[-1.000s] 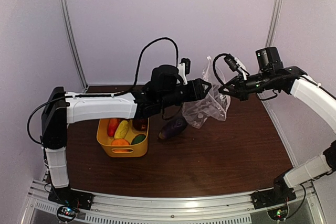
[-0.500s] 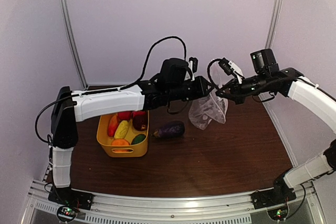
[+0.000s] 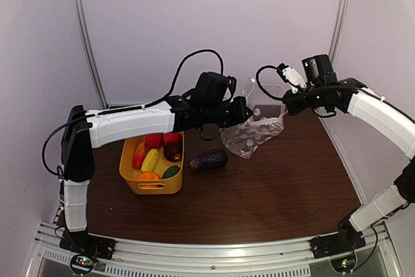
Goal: Place the food in the zip-top bag and seal the zipper
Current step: Adjust the zipper food storage bag.
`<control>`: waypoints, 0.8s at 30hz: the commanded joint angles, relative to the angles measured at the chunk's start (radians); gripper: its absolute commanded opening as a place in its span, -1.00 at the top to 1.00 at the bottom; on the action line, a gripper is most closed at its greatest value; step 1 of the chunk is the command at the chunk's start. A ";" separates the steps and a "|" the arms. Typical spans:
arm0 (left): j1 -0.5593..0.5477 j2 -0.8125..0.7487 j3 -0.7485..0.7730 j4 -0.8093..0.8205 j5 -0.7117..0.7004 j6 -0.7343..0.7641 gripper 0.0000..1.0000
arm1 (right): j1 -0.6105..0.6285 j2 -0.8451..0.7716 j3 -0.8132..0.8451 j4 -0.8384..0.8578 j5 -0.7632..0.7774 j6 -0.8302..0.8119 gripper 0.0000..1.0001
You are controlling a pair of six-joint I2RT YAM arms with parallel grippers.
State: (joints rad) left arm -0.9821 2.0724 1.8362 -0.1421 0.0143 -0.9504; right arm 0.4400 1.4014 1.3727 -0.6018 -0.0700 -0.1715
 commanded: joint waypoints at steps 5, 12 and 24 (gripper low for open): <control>-0.010 -0.073 -0.072 0.028 0.045 -0.053 1.00 | -0.011 0.035 0.072 0.037 0.498 0.056 1.00; -0.008 -0.077 -0.113 0.197 0.035 0.054 0.55 | -0.077 -0.014 0.067 0.048 0.510 0.027 1.00; 0.056 -0.107 -0.086 -0.269 -0.072 0.532 -0.56 | -0.095 -0.073 -0.059 0.042 0.320 -0.015 1.00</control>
State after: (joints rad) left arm -0.9527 1.9892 1.7912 -0.1741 0.0441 -0.6235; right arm 0.3408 1.3384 1.3865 -0.5541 0.3355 -0.1696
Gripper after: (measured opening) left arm 0.758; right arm 0.004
